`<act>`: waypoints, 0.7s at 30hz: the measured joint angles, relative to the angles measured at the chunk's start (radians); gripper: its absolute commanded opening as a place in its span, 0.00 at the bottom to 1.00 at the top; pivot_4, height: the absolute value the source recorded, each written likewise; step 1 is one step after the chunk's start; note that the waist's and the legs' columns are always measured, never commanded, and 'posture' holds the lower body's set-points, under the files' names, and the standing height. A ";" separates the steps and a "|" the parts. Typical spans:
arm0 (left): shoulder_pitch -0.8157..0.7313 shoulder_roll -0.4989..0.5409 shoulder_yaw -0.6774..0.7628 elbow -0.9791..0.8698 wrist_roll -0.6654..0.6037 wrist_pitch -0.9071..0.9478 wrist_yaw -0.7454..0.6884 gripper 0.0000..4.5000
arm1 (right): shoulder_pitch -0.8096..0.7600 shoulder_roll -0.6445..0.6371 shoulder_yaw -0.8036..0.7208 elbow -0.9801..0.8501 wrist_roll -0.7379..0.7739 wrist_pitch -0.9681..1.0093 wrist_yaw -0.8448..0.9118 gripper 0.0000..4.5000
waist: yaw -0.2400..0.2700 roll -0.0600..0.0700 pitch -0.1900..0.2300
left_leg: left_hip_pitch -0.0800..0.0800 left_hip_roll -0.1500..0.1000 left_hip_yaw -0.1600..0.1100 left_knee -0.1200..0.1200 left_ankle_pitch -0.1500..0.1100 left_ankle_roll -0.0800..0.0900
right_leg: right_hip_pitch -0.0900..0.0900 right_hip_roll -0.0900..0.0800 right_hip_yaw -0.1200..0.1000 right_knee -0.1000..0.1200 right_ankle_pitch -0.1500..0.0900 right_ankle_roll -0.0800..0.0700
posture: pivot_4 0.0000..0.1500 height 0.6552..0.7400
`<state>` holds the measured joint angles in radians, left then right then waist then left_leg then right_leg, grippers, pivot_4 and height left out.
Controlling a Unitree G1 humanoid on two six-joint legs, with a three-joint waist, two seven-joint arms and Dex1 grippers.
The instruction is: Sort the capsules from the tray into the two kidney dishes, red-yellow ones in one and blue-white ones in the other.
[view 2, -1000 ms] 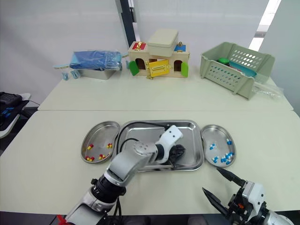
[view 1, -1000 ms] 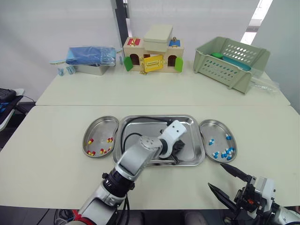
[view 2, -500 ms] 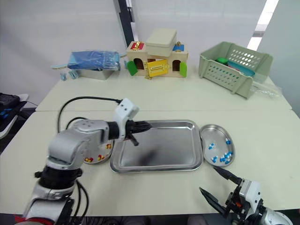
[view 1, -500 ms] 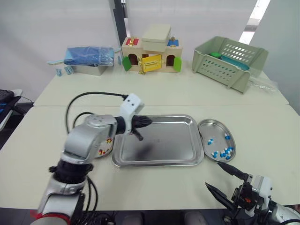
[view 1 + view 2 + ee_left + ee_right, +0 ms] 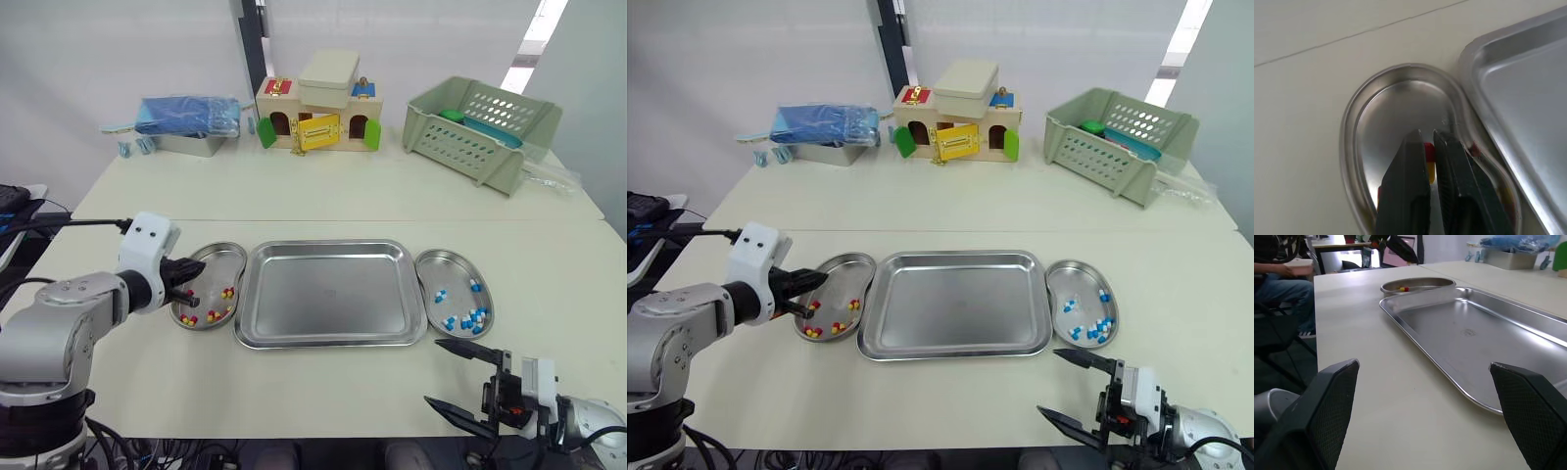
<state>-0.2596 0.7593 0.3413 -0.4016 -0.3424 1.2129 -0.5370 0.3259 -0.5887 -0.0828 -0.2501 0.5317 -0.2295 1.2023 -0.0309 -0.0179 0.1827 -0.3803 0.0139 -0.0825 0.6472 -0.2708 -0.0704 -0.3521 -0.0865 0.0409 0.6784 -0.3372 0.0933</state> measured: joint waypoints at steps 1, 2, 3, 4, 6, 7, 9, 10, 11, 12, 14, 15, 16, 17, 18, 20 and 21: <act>0.007 0.000 0.001 0.007 0.001 -0.006 0.007 0.06 | -0.010 -0.002 0.005 0.003 0.001 0.001 0.009 1.00 | 0.000 0.000 0.000 | 0.000 0.000 0.000 0.000 0.000 0.000 | 0.000 0.000 0.000 0.000 0.000 0.000 | 1.00 1.00; 0.012 -0.001 0.002 0.008 0.000 -0.011 0.010 0.06 | -0.020 -0.002 0.008 0.005 0.001 0.002 0.018 1.00 | 0.003 0.000 0.000 | 0.000 0.000 0.000 0.000 0.000 0.000 | 0.000 0.000 0.000 0.000 0.000 0.000 | 1.00 1.00; 0.012 -0.002 0.002 0.008 -0.001 -0.017 0.013 0.06 | -0.030 -0.003 0.010 0.007 0.001 0.003 0.022 1.00 | 0.004 -0.001 0.000 | 0.000 0.000 0.000 0.000 0.000 0.000 | 0.000 0.000 0.000 0.000 0.000 0.000 | 1.00 1.00; 0.013 -0.003 0.002 0.008 -0.003 -0.022 0.018 0.06 | -0.037 -0.003 0.010 0.010 0.001 0.005 0.025 1.00 | 0.005 -0.001 0.000 | 0.000 0.000 0.000 0.000 0.000 0.000 | 0.000 0.000 0.000 0.000 0.000 0.000 | 1.00 1.00; 0.013 -0.011 0.002 0.011 -0.006 -0.027 0.025 0.06 | -0.046 -0.004 0.010 0.013 0.001 0.012 0.028 1.00 | 0.004 -0.001 0.000 | 0.000 0.000 0.000 0.000 0.000 0.000 | 0.000 0.000 0.000 0.000 0.000 0.000 | 1.00 1.00; 0.018 -0.018 0.002 0.014 -0.007 -0.035 0.028 0.06 | -0.051 -0.005 0.009 0.014 0.001 0.018 0.030 1.00 | 0.003 -0.001 0.000 | 0.000 0.000 0.000 0.000 0.000 0.000 | 0.000 0.000 0.000 0.000 0.000 0.000 | 1.00 1.00; 0.025 -0.021 0.001 0.020 -0.007 -0.046 0.035 0.06 | -0.059 -0.005 0.007 0.015 0.001 0.020 0.032 1.00 | 0.002 -0.001 0.000 | 0.000 0.000 0.000 0.000 0.000 0.000 | 0.000 0.000 0.000 0.000 0.000 0.000 | 1.00 1.00; 0.025 -0.021 0.000 0.021 -0.007 -0.048 0.039 0.06 | -0.058 -0.005 0.006 0.016 0.001 0.021 0.032 1.00 | 0.002 -0.001 0.000 | 0.000 0.000 0.000 0.000 0.000 0.000 | 0.000 0.000 0.000 0.000 0.000 0.000 | 1.00 1.00; 0.025 -0.022 -0.001 0.021 -0.008 -0.050 0.044 0.06 | -0.057 -0.005 0.005 0.016 0.001 0.021 0.033 1.00 | 0.002 -0.001 0.000 | 0.000 0.000 0.000 0.000 0.000 0.000 | 0.000 0.000 0.000 0.000 0.000 0.000 | 1.00 1.00; 0.025 -0.022 -0.002 0.022 -0.008 -0.052 0.046 0.06 | -0.054 -0.005 0.005 0.016 0.001 0.021 0.033 1.00 | 0.002 -0.001 0.000 | 0.000 0.000 0.000 0.000 0.000 0.000 | 0.000 0.000 0.000 0.000 0.000 0.000 | 1.00 1.00; 0.025 -0.022 -0.003 0.026 -0.009 -0.057 0.047 0.06 | -0.049 -0.001 0.005 0.016 0.001 0.021 0.032 1.00 | 0.002 -0.001 0.000 | 0.000 0.000 0.000 0.000 0.000 0.000 | 0.000 0.000 0.000 0.000 0.000 0.000 | 1.00 1.00; 0.024 -0.022 -0.004 0.029 -0.009 -0.058 0.047 0.11 | -0.049 0.001 0.005 0.016 0.001 0.021 0.030 1.00 | 0.002 -0.001 0.000 | 0.000 0.000 0.000 0.000 0.000 0.000 | 0.000 0.000 0.000 0.000 0.000 0.000 | 1.00 1.00; 0.023 -0.021 -0.007 0.034 -0.009 -0.060 0.048 0.16 | -0.049 0.002 0.005 0.016 0.000 0.021 0.025 1.00 | 0.002 -0.001 0.000 | 0.000 0.000 0.000 0.000 0.000 0.000 | 0.000 0.000 0.000 0.000 0.000 0.000 | 1.00 1.00; 0.023 -0.021 -0.013 0.042 -0.009 -0.061 0.048 0.21 | -0.049 0.003 0.005 0.016 0.000 0.021 0.020 1.00 | 0.002 -0.001 0.000 | 0.000 0.000 0.000 0.000 0.000 0.000 | 0.000 0.000 0.000 0.000 0.000 0.000 | 1.00 1.00; 0.023 -0.020 -0.021 0.052 -0.008 -0.062 0.048 0.27 | -0.050 0.004 0.005 0.016 0.000 0.021 0.018 1.00 | 0.002 -0.001 0.000 | 0.000 0.000 0.000 0.000 0.000 0.000 | 0.000 0.000 0.000 0.000 0.000 0.000 | 1.00 1.00; 0.023 -0.020 -0.026 0.060 -0.008 -0.062 0.048 0.40 | -0.049 0.004 0.005 0.016 0.000 0.021 0.017 1.00 | 0.002 -0.001 0.000 | 0.000 0.000 0.000 0.000 0.000 0.000 | 0.000 0.000 0.000 0.000 0.000 0.000 | 1.00 1.00; 0.023 -0.020 -0.026 0.060 -0.008 -0.064 0.048 0.48 | -0.049 0.004 0.005 0.016 0.000 0.021 0.017 1.00 | 0.002 -0.001 0.000 | 0.000 0.000 0.000 0.000 0.000 0.000 | 0.000 0.000 0.000 0.000 0.000 0.000 | 1.00 1.00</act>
<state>-0.2368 0.7396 0.3151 -0.3411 -0.3507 1.1494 -0.4893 0.2773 -0.5846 -0.0774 -0.2345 0.5321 -0.2089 1.2194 -0.0293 -0.0189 0.1825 -0.3805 0.0138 -0.0823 0.6471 -0.2708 -0.0704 -0.3524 -0.0868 0.0408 0.6785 -0.3372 0.0932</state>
